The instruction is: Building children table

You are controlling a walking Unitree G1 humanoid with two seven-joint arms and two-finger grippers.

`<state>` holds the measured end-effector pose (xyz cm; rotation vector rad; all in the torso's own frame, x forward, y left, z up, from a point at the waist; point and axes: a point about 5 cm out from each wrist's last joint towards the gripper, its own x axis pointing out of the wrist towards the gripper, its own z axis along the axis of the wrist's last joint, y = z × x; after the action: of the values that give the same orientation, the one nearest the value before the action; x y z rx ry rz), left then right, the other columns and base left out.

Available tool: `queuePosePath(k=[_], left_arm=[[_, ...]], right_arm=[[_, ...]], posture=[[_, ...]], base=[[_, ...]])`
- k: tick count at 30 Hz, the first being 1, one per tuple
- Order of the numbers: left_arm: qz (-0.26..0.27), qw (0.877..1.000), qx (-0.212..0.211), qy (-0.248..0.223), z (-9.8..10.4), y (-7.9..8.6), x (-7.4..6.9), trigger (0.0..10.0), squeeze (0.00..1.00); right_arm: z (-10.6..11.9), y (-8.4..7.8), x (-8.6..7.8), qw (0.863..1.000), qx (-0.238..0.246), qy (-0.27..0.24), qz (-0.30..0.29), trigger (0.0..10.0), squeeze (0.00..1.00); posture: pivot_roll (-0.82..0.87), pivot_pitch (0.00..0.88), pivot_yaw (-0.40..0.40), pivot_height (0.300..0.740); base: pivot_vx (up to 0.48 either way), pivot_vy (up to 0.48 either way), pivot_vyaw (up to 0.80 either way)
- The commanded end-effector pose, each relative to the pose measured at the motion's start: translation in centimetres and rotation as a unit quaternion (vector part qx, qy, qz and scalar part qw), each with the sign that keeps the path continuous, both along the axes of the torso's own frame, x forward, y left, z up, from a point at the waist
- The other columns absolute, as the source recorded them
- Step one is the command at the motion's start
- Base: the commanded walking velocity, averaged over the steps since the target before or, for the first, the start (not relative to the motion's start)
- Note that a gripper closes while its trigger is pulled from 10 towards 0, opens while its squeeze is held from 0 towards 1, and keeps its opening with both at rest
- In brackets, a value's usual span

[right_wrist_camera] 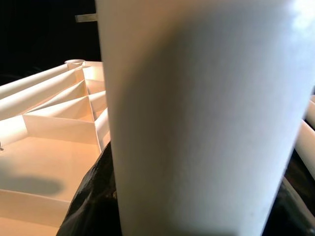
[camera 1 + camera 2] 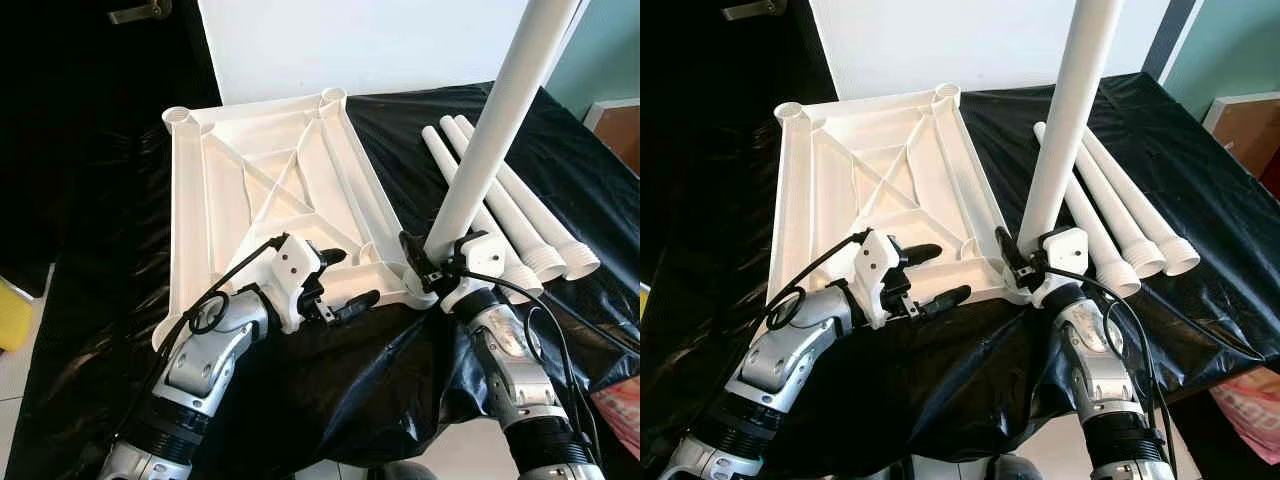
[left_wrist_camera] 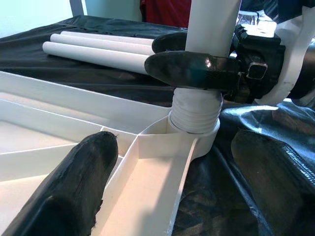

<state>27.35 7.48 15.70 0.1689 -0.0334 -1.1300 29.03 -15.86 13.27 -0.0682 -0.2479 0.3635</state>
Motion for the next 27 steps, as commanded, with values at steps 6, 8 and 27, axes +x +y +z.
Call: queuePosePath(k=[6, 8, 27], left_arm=[[0.009, 1.0, -0.002, 0.003, -0.1, 0.2, -0.1, 10.0, 0.0], [0.009, 1.0, -0.002, 0.003, -0.1, 0.2, -0.1, 10.0, 0.0], [0.01, 1.0, -0.004, 0.001, 0.1, 0.2, 0.1, 10.0, 0.0]], right_arm=[[-2.7, -0.8, -1.2, 0.997, 0.014, 0.046, -0.056, 10.0, 0.0], [-2.6, -0.9, -1.2, 0.997, 0.017, 0.038, -0.06, 10.0, 0.0], [-3.0, -0.3, -2.0, 0.992, 0.006, 0.025, -0.123, 10.0, 0.0]], posture=[[-0.03, 0.126, -0.005, 0.74], [-0.03, 0.126, -0.005, 0.74], [-0.03, 0.119, -0.002, 0.74]], base=[[0.0, 0.0, 0.0], [0.0, 0.0, 0.0], [0.0, 0.0, 0.0]])
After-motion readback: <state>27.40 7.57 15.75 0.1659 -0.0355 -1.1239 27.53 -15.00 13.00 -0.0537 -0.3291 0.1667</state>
